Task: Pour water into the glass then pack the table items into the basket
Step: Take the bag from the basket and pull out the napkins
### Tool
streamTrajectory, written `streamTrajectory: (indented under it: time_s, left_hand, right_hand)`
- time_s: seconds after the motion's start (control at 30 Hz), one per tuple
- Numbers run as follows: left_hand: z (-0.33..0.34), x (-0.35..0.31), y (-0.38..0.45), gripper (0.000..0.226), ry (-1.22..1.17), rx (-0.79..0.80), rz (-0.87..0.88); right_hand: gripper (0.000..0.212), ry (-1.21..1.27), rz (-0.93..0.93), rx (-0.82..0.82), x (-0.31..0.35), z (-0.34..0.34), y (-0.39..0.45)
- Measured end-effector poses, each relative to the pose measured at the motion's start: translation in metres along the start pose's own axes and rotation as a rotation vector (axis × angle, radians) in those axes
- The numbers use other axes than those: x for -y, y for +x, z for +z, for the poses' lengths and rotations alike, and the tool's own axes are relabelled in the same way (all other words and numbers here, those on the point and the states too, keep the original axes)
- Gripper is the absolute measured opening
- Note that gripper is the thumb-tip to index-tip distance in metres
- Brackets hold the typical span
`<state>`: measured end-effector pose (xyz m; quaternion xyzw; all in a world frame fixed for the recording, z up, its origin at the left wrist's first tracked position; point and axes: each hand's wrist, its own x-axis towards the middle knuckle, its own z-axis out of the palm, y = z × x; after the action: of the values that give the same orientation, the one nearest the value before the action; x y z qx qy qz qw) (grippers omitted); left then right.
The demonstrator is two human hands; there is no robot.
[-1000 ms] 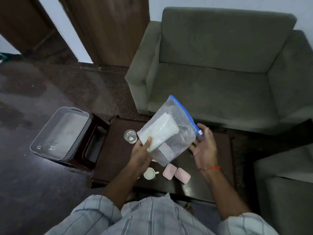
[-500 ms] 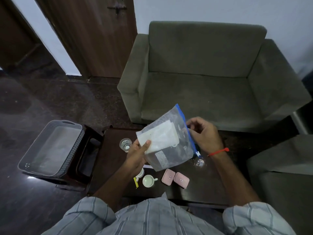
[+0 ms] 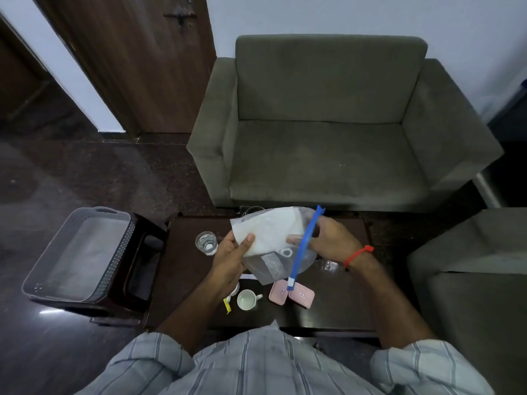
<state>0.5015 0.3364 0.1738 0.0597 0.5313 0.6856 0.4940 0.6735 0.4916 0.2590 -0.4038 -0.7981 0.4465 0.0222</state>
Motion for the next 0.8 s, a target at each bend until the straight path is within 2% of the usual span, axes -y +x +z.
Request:
streamTrajectory:
  time_s: [0.1, 0.17, 0.27, 0.4, 0.5, 0.6, 0.7, 0.8]
  left_hand:
    - [-0.002, 0.000, 0.000, 0.031, 0.037, 0.011, -0.020]
    - [-0.004, 0.000, -0.001, 0.037, 0.056, 0.038, -0.041]
    - [-0.004, 0.001, 0.000, 0.035, 0.088, 0.059, -0.067]
    - [-0.003, 0.005, 0.005, 0.025, 0.166, 0.016, -0.059]
    - [-0.005, 0.007, 0.008, 0.031, 0.166, -0.042, -0.019]
    - [-0.014, 0.006, 0.011, 0.033, 0.160, -0.098, -0.028]
    - [-0.028, 0.007, 0.015, 0.033, 0.167, -0.144, -0.025]
    - [-0.038, 0.009, 0.017, 0.014, 0.211, -0.238, -0.012]
  right_hand:
    - [0.040, 0.073, 0.010, -0.079, 0.002, 0.003, 0.000]
    - [0.032, 0.082, 0.035, -0.067, 0.002, 0.004, 0.001]
    - [0.035, 0.045, 0.032, -0.037, 0.002, 0.011, 0.002]
    - [0.034, 0.066, 0.047, -0.140, -0.005, 0.015, 0.001]
    - [0.008, 0.273, 0.036, -0.214, -0.016, 0.013, 0.003]
    - [0.010, 0.479, 0.046, -0.308, -0.028, 0.007, 0.004]
    - [0.008, 0.697, 0.123, -0.330, -0.039, -0.002, 0.003]
    - [0.009, 0.803, 0.195, -0.288, -0.050, -0.004, 0.003]
